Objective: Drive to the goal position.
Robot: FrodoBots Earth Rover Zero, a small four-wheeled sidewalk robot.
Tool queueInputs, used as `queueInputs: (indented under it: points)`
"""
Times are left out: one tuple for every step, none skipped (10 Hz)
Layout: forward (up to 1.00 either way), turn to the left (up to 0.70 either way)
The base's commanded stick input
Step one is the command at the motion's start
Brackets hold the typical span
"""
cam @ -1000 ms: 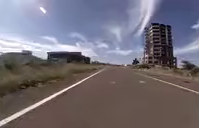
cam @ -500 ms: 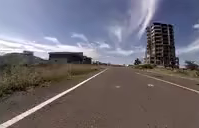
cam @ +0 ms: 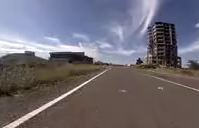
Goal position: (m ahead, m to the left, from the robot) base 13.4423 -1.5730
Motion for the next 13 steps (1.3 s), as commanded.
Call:
queueInputs:
  points:
    - [1.0, 0.0]
    - [1.0, 0.0]
    - [1.0, 0.0]
    - [1.0, 0.0]
    - [1.0, 0.0]
    - [1.0, 0.0]
    - [1.0, 0.0]
    - [0.92, 0.0]
    - [0.82, 0.0]
    - [0.42, 0.0]
    - [0.18, 0.0]
    - [0.0, 0.0]
    - [0.0, 0.0]
